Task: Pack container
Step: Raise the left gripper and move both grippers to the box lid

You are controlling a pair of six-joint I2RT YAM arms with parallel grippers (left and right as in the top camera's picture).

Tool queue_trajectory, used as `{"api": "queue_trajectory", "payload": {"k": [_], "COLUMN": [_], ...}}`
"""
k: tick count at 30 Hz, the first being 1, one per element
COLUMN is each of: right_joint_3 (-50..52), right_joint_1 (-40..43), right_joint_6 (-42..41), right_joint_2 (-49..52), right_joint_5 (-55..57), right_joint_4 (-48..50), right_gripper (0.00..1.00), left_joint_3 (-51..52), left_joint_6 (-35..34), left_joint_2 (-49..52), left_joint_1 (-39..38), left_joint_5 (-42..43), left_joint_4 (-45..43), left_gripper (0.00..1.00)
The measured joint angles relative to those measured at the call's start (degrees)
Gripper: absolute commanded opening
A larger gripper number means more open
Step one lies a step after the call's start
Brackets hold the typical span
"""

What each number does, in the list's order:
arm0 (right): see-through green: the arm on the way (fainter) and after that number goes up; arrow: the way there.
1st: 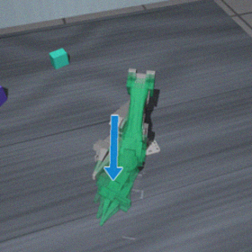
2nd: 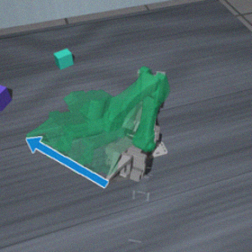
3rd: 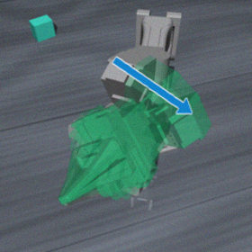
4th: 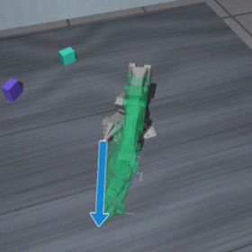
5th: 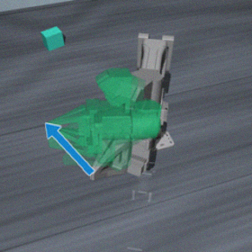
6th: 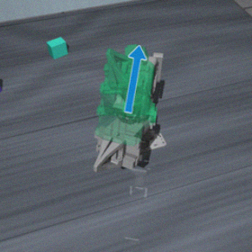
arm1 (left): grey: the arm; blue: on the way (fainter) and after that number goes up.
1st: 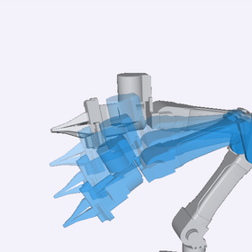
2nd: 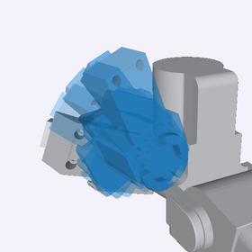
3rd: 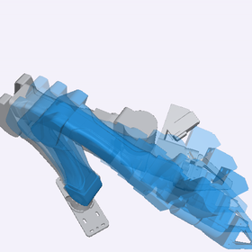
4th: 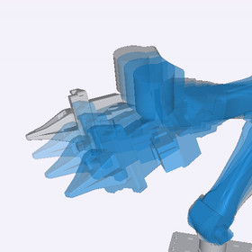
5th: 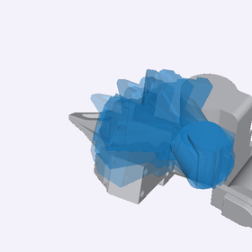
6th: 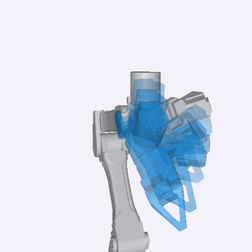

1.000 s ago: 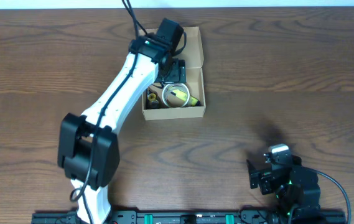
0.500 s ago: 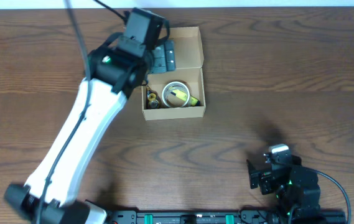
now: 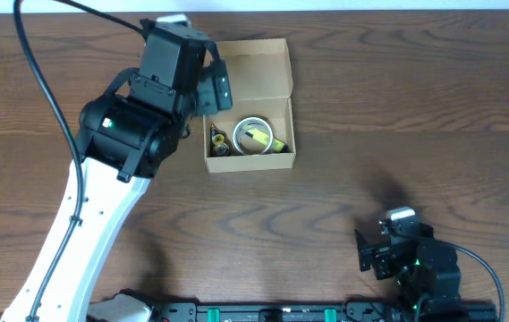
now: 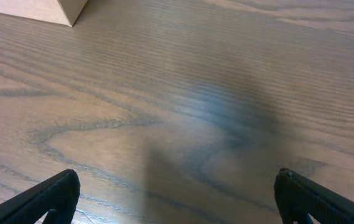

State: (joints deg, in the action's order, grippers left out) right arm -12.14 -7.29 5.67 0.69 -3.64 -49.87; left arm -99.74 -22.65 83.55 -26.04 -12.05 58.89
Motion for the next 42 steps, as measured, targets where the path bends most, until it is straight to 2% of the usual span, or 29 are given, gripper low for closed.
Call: {"api": "queue_trajectory", "payload": {"k": [14,18,23,28,38,42], "right_joint_3": [0.04,0.13,-2.05,-12.76,-45.20,-49.16], "right_joint_1": [0.00,0.00,0.00,0.00,0.00,0.00], "right_joint_6": [-0.26,-1.62,-5.09,-6.16,-6.32,-5.70], "right_joint_2": [0.00,0.00,2.62,15.37,60.28,70.64], "right_joint_5": [0.44,-4.98,-11.45,-14.14,-16.63,-15.67], "right_joint_4": [2.84,10.14,11.63,15.91,18.43,25.79], "right_gripper": [0.99,0.99,0.99,0.99,0.99,0.99], "left_joint_3": [0.00,0.00,0.00,0.00,0.00,0.00], "left_joint_6": [0.02,0.02,0.02,0.02,0.00,-0.26], "left_joint_2": [0.00,0.00,0.00,0.02,0.26,1.36], "left_joint_1": [0.00,0.00,0.17,2.40,14.51,18.60], "left_joint_5": [-0.02,-0.33,-0.39,0.22,10.54,14.82], "left_joint_4": [1.42,1.75,1.40,1.16,-1.64,-5.38], "left_gripper": [0.95,0.95,0.95,0.95,0.96,0.95]}}
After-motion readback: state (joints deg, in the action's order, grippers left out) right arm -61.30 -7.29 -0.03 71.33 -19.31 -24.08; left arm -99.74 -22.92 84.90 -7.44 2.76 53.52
